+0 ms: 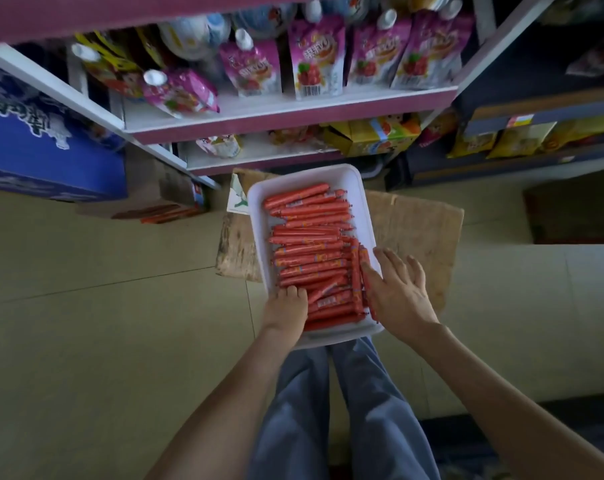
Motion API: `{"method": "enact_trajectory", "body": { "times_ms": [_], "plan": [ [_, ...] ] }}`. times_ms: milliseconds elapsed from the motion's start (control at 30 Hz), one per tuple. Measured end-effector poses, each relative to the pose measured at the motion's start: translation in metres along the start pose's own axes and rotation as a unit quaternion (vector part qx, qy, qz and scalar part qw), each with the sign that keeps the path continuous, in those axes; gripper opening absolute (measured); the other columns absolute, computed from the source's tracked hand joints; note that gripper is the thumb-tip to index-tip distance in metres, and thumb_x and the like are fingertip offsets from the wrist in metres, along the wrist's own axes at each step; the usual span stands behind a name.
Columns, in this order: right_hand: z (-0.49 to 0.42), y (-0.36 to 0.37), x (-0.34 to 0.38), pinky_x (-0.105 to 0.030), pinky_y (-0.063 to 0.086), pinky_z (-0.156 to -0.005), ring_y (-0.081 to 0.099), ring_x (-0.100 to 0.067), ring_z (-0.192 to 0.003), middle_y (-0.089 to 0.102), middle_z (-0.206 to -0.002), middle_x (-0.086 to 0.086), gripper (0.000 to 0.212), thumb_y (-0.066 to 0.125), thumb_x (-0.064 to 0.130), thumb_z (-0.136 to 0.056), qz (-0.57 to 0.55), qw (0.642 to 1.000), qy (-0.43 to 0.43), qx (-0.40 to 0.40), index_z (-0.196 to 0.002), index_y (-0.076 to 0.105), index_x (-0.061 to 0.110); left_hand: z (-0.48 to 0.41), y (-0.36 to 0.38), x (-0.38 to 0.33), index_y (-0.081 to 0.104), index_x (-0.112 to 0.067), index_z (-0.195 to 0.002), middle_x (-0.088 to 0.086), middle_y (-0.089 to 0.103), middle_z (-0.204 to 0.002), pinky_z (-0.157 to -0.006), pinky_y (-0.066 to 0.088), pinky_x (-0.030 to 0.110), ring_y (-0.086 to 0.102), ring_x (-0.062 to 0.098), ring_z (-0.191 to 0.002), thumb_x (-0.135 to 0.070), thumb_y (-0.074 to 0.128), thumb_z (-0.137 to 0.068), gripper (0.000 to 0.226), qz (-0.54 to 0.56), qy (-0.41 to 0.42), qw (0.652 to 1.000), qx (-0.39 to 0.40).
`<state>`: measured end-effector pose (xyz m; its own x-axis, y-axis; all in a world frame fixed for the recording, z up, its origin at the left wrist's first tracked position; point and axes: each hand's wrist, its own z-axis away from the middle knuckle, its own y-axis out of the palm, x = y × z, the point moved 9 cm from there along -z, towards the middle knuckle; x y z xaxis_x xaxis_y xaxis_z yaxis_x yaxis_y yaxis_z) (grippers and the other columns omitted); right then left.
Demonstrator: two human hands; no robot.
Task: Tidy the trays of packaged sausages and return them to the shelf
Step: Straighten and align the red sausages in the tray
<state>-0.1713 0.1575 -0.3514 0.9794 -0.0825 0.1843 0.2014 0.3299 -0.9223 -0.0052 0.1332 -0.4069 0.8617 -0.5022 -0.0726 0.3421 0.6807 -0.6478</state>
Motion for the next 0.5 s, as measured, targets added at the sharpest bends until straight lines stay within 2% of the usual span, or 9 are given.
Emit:
{"method": "enact_trajectory", "body": {
  "times_ms": [67, 133, 200, 267, 300, 333, 400, 467, 500],
  "plan": [
    [0.002, -0.015, 0.003, -0.059, 0.036, -0.100, 0.044, -0.034, -0.125, 0.048, -0.138, -0.013, 0.059, 0.070, 0.012, -0.081, -0.075, 0.997, -0.004, 0.019, -0.137, 0.051, 0.013, 0.009, -0.014, -0.001, 0.043, -0.010, -0.123, 0.008, 0.053, -0.124, -0.088, 0.043, 0.034, 0.052, 0.025, -0.114, -0.030, 0.042, -0.100, 0.030, 0.043, 0.006, 0.999, -0.008],
    [0.002, -0.034, 0.006, -0.051, 0.032, -0.105, 0.039, -0.031, -0.129, 0.042, -0.145, -0.008, 0.053, 0.058, 0.015, -0.093, -0.184, 0.981, 0.013, 0.053, -0.143, 0.043, 0.019, 0.026, -0.044, -0.002, 0.042, -0.013, -0.127, 0.005, 0.053, -0.126, -0.085, 0.044, 0.034, 0.052, 0.023, -0.114, -0.030, 0.039, -0.101, 0.031, 0.085, 0.020, 0.995, -0.043],
    [0.003, -0.063, 0.015, -0.040, 0.028, -0.110, 0.033, -0.024, -0.132, 0.038, -0.148, -0.001, 0.053, 0.054, 0.016, -0.096, -0.273, 0.959, 0.011, 0.077, -0.146, 0.038, 0.022, 0.053, -0.086, -0.003, 0.044, -0.020, -0.133, 0.003, 0.053, -0.130, -0.086, 0.046, 0.036, 0.053, 0.023, -0.115, -0.034, 0.040, -0.100, 0.036, 0.176, 0.047, 0.981, -0.069],
    [0.002, -0.112, 0.019, -0.022, 0.035, -0.106, 0.044, -0.017, -0.124, 0.052, -0.133, 0.002, 0.043, 0.058, 0.011, -0.094, -0.345, 0.937, 0.029, 0.044, -0.135, 0.052, 0.021, 0.085, -0.140, -0.004, 0.048, -0.028, -0.134, -0.003, 0.055, -0.132, -0.090, 0.046, 0.034, 0.053, 0.019, -0.116, -0.037, 0.046, -0.098, 0.037, 0.279, 0.087, 0.952, -0.092],
    [0.004, -0.144, 0.019, -0.011, 0.039, -0.096, 0.053, -0.012, -0.115, 0.060, -0.119, 0.006, 0.035, 0.060, 0.009, -0.092, -0.381, 0.923, 0.053, 0.019, -0.123, 0.061, 0.024, 0.101, -0.169, -0.002, 0.051, -0.030, -0.133, -0.005, 0.056, -0.130, -0.093, 0.046, 0.034, 0.054, 0.016, -0.115, -0.037, 0.049, -0.097, 0.037, 0.322, 0.101, 0.936, -0.101],
    [0.005, -0.175, 0.019, -0.007, 0.043, -0.087, 0.059, -0.006, -0.102, 0.065, -0.107, 0.010, 0.030, 0.061, 0.008, -0.090, -0.414, 0.907, 0.073, -0.002, -0.111, 0.065, 0.028, 0.117, -0.197, 0.001, 0.053, -0.031, -0.131, -0.008, 0.058, -0.127, -0.095, 0.045, 0.033, 0.055, 0.013, -0.113, -0.036, 0.051, -0.096, 0.035, 0.357, 0.110, 0.921, -0.109],
    [0.011, -0.240, 0.024, -0.011, 0.048, -0.077, 0.065, -0.004, -0.084, 0.070, -0.091, 0.007, 0.027, 0.062, 0.006, -0.088, -0.465, 0.880, 0.083, -0.038, -0.101, 0.065, 0.030, 0.152, -0.253, 0.010, 0.057, -0.035, -0.125, -0.014, 0.058, -0.121, -0.095, 0.046, 0.029, 0.056, 0.005, -0.107, -0.033, 0.055, -0.094, 0.031, 0.413, 0.116, 0.893, -0.134],
    [0.015, -0.303, 0.032, -0.020, 0.054, -0.074, 0.069, -0.012, -0.080, 0.073, -0.088, -0.001, 0.021, 0.059, 0.004, -0.091, -0.529, 0.843, 0.058, -0.080, -0.102, 0.065, 0.021, 0.190, -0.305, 0.023, 0.061, -0.036, -0.113, -0.014, 0.063, -0.112, -0.083, 0.050, 0.022, 0.060, -0.003, -0.091, -0.028, 0.059, -0.092, 0.023, 0.496, 0.125, 0.843, -0.169],
    [0.018, -0.332, 0.038, -0.024, 0.055, -0.074, 0.070, -0.016, -0.079, 0.073, -0.086, -0.003, 0.017, 0.056, 0.003, -0.092, -0.572, 0.813, 0.041, -0.099, -0.100, 0.063, 0.016, 0.208, -0.327, 0.030, 0.062, -0.033, -0.107, -0.013, 0.065, -0.103, -0.073, 0.049, 0.017, 0.060, -0.005, -0.079, -0.025, 0.059, -0.092, 0.017, 0.535, 0.129, 0.813, -0.189]
  ]
}}
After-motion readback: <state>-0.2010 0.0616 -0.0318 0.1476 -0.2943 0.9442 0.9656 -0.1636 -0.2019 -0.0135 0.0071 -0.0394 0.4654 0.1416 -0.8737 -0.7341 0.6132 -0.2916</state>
